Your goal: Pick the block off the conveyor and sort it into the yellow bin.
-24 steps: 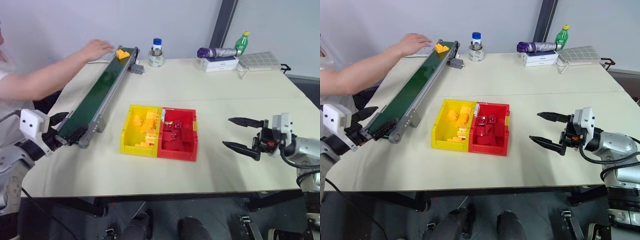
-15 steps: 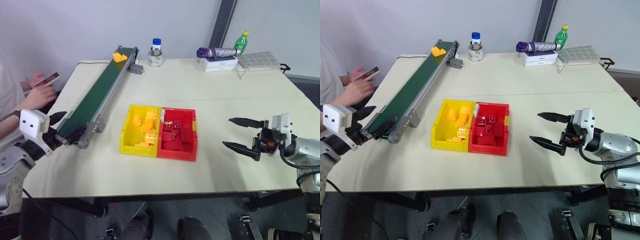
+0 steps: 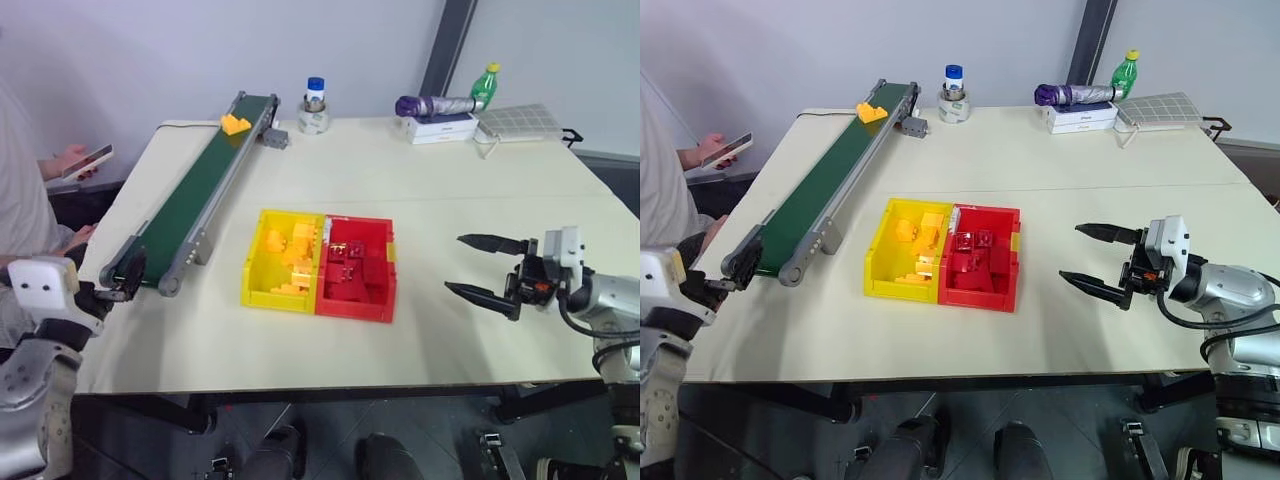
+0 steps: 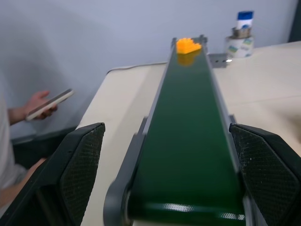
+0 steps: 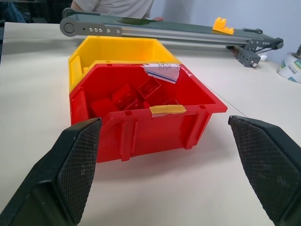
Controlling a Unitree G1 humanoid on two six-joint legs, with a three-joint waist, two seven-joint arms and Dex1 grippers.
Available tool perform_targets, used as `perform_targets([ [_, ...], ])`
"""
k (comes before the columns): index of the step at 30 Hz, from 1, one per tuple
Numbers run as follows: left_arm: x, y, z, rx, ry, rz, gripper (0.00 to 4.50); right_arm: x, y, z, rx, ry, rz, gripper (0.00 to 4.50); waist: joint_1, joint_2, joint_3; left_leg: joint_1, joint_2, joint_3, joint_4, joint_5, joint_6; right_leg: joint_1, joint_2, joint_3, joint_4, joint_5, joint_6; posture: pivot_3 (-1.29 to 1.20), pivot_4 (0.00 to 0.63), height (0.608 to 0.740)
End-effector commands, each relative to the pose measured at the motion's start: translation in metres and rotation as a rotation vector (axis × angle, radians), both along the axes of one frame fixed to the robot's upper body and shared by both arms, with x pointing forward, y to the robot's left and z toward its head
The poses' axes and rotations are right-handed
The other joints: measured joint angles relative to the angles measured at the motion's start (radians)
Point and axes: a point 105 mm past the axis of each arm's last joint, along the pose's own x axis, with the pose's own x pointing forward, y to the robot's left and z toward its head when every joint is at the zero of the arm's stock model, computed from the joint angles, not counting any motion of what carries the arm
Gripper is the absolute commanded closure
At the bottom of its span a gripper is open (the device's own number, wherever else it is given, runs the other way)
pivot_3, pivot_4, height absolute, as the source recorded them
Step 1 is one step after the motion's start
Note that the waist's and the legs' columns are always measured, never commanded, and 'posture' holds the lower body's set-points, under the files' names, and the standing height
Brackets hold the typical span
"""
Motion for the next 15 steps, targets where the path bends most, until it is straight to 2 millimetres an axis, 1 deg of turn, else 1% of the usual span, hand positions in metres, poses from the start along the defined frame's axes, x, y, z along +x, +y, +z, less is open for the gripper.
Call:
perform_targets([
  [1, -0.0058, -0.0044, 0.0151, 0.044, -0.067, 0.013, 0.04, -0.0006, -0.0002, 0.0113, 0.000, -0.049, 0.006, 0.00, 0.000, 0.000, 0.000, 0.000, 0.000, 0.000, 0.000, 0.000, 0.000, 0.000, 0.000, 0.000, 0.000, 0.000, 0.000, 0.00, 0.150, 0.740],
  [5, -0.0085, -0.0020, 0.0118, 0.038, -0.066, 0.037, 0.04, -0.0014, -0.0007, 0.0111, -0.002, -0.047, 0.005, 0.00, 0.000, 0.000, 0.000, 0.000, 0.000, 0.000, 0.000, 0.000, 0.000, 0.000, 0.000, 0.000, 0.000, 0.000, 0.000, 0.00, 0.150, 0.740],
  [12, -0.0077, -0.0098, 0.0061, 0.012, -0.054, 0.021, 0.04, -0.0014, -0.0003, 0.0110, -0.001, -0.046, 0.005, 0.00, 0.000, 0.000, 0.000, 0.000, 0.000, 0.000, 0.000, 0.000, 0.000, 0.000, 0.000, 0.000, 0.000, 0.000, 0.000, 0.00, 0.150, 0.740],
  [15, -0.0061, -0.0100, 0.0055, 0.007, -0.051, 0.017, 0.04, -0.0008, -0.0001, 0.0112, -0.001, -0.046, 0.005, 0.00, 0.000, 0.000, 0.000, 0.000, 0.000, 0.000, 0.000, 0.000, 0.000, 0.000, 0.000, 0.000, 0.000, 0.000, 0.000, 0.00, 0.150, 0.740],
])
